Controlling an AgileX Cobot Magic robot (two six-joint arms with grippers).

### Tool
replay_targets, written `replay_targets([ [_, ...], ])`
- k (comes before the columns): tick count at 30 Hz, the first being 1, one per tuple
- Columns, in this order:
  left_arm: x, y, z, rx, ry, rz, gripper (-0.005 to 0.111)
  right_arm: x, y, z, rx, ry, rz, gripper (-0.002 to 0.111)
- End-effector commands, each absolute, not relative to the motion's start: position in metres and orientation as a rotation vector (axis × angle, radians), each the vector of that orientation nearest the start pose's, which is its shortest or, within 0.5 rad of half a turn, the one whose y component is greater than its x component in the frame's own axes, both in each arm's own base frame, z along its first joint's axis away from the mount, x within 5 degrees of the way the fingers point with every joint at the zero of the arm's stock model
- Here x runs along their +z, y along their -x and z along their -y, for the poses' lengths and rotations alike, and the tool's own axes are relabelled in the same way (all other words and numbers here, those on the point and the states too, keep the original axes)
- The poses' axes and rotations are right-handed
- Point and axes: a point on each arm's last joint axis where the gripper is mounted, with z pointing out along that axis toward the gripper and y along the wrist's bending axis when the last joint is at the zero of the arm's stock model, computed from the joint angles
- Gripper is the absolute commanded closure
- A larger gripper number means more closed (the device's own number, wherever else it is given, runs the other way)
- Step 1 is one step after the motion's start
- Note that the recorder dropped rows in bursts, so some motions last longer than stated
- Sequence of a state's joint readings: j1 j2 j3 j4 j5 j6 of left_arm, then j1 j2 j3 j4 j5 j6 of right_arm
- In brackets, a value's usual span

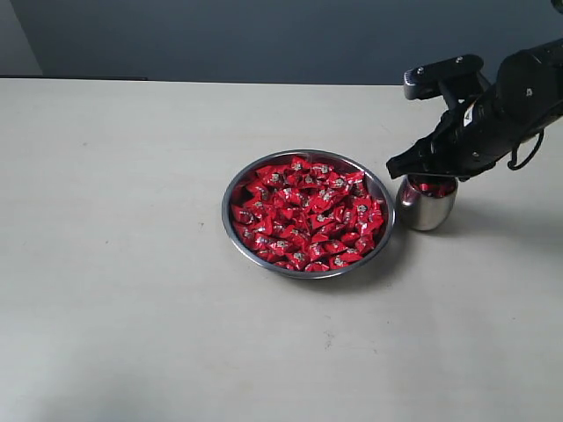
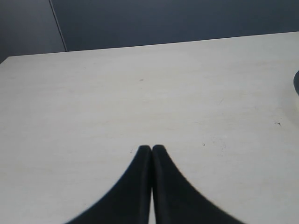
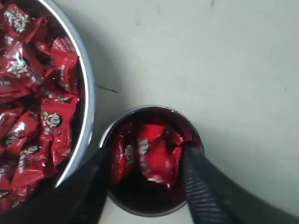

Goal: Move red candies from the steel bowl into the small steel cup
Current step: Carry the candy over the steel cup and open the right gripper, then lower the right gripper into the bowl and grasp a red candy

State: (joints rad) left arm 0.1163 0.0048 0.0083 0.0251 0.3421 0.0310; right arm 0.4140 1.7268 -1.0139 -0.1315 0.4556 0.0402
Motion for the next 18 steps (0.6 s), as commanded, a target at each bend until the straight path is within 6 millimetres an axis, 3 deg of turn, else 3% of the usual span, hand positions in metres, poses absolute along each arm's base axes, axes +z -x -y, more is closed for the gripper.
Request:
replay_targets([
  [1,0.183,-0.053,-0.007,0.124,0.055,-1.821,0.106,0.195,-0.314,-0.129,0.021,0.636,-2.537,0.043],
  [9,0.183,-0.053,-0.007,0.124,0.055,-1.821,0.106,0.213,-0.304,-0.144,0.114,0.630,-2.488,0.046],
  [18,0.183,-0.053,-0.007,0.124,0.055,-1.821,0.106,0.217,-0.274,-0.202,0.381,0.805,-2.417,0.047],
])
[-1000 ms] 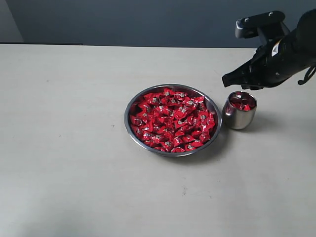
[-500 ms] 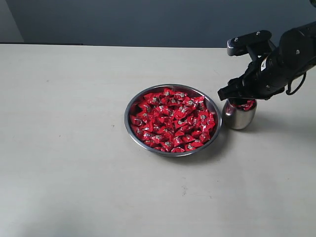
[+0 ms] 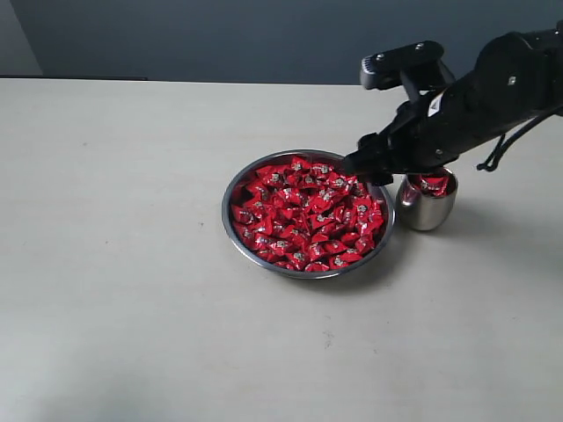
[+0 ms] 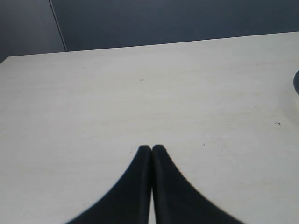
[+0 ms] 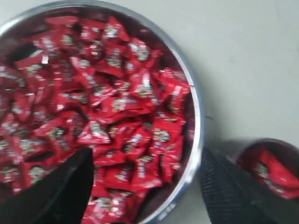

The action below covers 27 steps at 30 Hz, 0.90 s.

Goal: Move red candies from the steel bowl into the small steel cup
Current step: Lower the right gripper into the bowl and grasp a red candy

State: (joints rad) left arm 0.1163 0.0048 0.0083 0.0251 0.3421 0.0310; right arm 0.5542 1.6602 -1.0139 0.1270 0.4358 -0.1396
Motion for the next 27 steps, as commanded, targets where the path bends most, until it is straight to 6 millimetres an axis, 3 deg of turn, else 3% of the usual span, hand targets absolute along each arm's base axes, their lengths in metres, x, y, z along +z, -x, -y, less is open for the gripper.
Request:
replay_targets([
  [1,0.183,-0.053,-0.007,0.124,0.055,-1.821,0.106,0.219,-0.272,-0.206,0.405,0.806,-2.410,0.048],
  [5,0.183,-0.053,-0.007,0.124,0.055,-1.821,0.106,0.222,-0.277,-0.224,0.454,0.812,-2.396,0.058],
  [7,0.183,-0.053,-0.007,0.124,0.055,-1.821,0.106,0.220,-0.284,-0.233,0.464,0.815,-2.393,0.057],
  [11,0.183,-0.053,-0.007,0.124,0.055,-1.821,0.106,0.206,-0.301,-0.250,0.465,0.836,-2.420,0.052],
  [18,0.183,-0.053,-0.007,0.124,0.055,-1.821,0.106,0.180,-0.331,-0.273,0.430,0.895,-2.447,0.052],
  [27,0.183,-0.053,-0.007,0.124,0.055,-1.821,0.106,0.148,-0.359,-0.282,0.335,0.946,-2.474,0.052],
])
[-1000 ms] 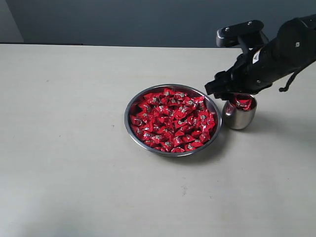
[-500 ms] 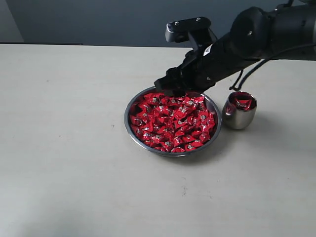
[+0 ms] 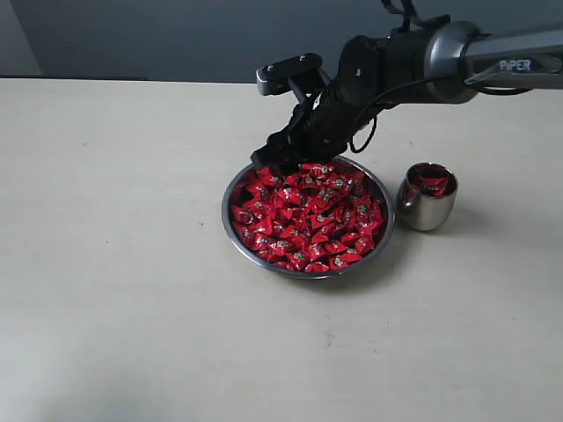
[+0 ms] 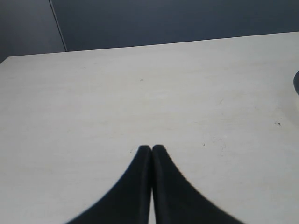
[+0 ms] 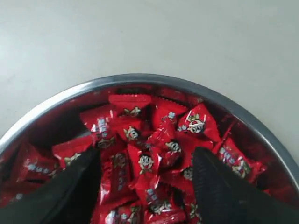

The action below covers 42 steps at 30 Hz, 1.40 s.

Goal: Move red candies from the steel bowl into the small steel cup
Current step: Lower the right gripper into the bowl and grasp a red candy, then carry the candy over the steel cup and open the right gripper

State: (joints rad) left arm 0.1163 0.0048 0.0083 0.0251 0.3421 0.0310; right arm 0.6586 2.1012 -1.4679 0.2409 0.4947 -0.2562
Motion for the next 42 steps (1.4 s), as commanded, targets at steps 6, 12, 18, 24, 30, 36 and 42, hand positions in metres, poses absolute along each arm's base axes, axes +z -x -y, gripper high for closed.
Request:
replay_targets([
  [6,0.183,-0.053,-0.007,0.124,0.055,-1.821,0.106,0.132,-0.368,-0.280,0.314,0.931,-2.496,0.065],
  [12,0.183,-0.053,-0.007,0.124,0.055,-1.821,0.106,0.131,-0.373,-0.272,0.276,0.878,-2.526,0.108],
  [18,0.183,-0.053,-0.007,0.124,0.055,-1.821,0.106,0.143,-0.370,-0.271,0.300,0.865,-2.545,0.108],
  [24,0.183,-0.053,-0.007,0.124,0.055,-1.821,0.106,0.180,-0.360,-0.265,0.312,0.882,-2.546,0.108],
  [30,0.183,-0.053,-0.007,0.124,0.055,-1.821,0.106,0.225,-0.347,-0.248,0.326,0.851,-2.497,0.108],
  [36,0.183,-0.053,-0.007,0.124,0.055,-1.821,0.106,0.246,-0.339,-0.188,0.303,0.669,-2.515,0.108],
  [42,0.183,-0.053,-0.007,0.124,0.055,-1.821,0.106,0.224,-0.316,-0.122,0.237,0.446,-2.486,0.108],
])
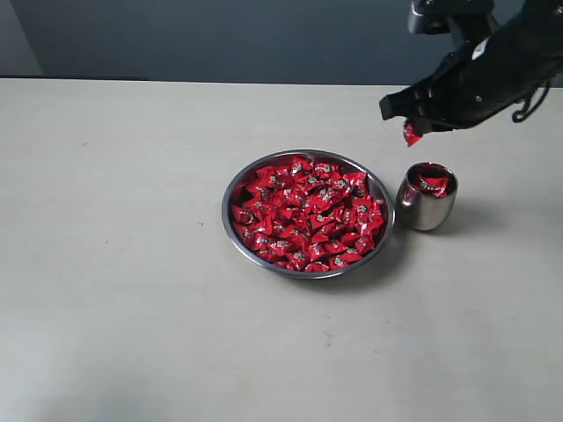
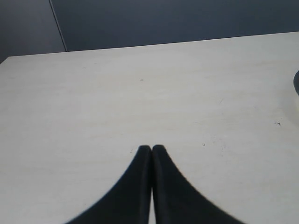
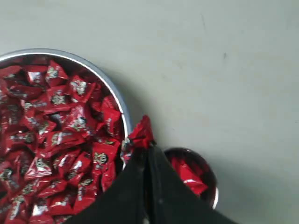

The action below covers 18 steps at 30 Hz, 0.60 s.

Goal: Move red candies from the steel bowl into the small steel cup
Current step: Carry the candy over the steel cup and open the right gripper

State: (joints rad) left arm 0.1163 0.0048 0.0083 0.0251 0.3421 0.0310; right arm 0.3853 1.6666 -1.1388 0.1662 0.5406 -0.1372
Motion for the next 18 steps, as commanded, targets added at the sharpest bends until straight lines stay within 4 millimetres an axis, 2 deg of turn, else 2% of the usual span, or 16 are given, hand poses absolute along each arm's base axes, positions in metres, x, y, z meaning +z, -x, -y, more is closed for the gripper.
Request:
replay_targets([
  [1,0.183,-0.053,-0.007,0.124,0.055,-1.821,0.106,0.215,-0.312,-0.120,0.222,0.449,-2.482,0.108],
  [3,0.183,-0.053,-0.007,0.124,0.055,-1.821,0.106,0.205,-0.308,-0.117,0.212,0.441,-2.469,0.108],
  [7,0.183,-0.053,-0.007,0.124,0.055,-1.821,0.106,0.201,-0.308,-0.116,0.182,0.476,-2.462,0.108],
  [12,0.183,-0.053,-0.007,0.124,0.055,-1.821,0.106,0.174,-0.315,-0.118,0.169,0.486,-2.527,0.108],
  [18,0.183,-0.053,-0.007,0.124,0.055,-1.821,0.106,0.174,-0.316,-0.118,0.170,0.482,-2.518,0.108],
])
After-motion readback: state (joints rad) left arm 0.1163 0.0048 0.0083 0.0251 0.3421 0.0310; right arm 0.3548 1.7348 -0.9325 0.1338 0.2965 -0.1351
